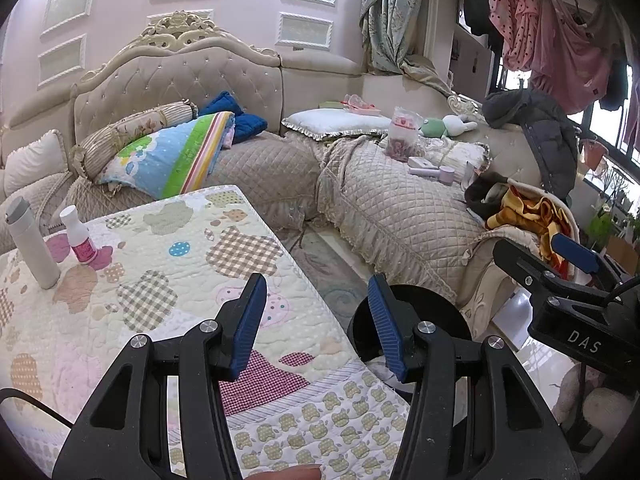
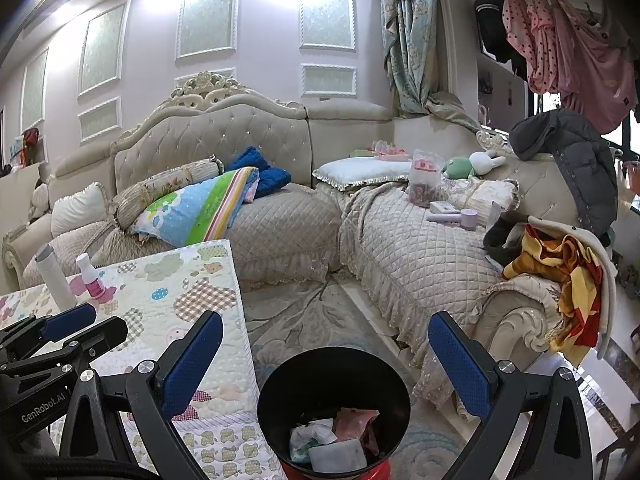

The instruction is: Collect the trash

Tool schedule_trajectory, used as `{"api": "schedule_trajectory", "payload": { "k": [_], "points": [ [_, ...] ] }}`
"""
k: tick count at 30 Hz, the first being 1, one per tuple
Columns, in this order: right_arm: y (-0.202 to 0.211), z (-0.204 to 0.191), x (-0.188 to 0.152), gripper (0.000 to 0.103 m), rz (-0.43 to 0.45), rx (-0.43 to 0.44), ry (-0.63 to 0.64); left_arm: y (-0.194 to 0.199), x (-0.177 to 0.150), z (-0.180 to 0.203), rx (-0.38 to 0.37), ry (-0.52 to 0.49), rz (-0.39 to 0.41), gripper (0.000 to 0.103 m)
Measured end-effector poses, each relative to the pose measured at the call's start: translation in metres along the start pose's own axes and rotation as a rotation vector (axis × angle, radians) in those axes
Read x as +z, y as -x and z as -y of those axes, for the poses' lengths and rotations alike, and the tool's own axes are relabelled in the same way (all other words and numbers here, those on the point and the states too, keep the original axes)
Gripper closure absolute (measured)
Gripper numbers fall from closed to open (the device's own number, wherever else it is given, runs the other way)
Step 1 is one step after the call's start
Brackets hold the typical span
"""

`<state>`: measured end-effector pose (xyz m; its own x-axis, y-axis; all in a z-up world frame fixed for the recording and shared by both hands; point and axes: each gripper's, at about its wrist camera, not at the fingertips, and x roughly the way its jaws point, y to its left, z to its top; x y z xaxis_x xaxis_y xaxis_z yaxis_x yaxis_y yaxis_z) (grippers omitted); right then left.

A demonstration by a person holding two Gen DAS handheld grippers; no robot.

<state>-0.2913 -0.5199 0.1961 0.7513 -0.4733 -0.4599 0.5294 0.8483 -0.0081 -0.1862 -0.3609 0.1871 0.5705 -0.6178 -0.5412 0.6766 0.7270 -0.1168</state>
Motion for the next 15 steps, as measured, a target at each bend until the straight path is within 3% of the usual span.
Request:
{"api": "schedule_trajectory", "payload": {
  "k": [15],
  "points": [
    [-0.0017,-0.0008,-0.0014,0.001,-0.007,0.005,-0.001,-0.0015,-0.0007,-0.0011,-0.001,-0.002,-0.004,0.052]
  ]
}}
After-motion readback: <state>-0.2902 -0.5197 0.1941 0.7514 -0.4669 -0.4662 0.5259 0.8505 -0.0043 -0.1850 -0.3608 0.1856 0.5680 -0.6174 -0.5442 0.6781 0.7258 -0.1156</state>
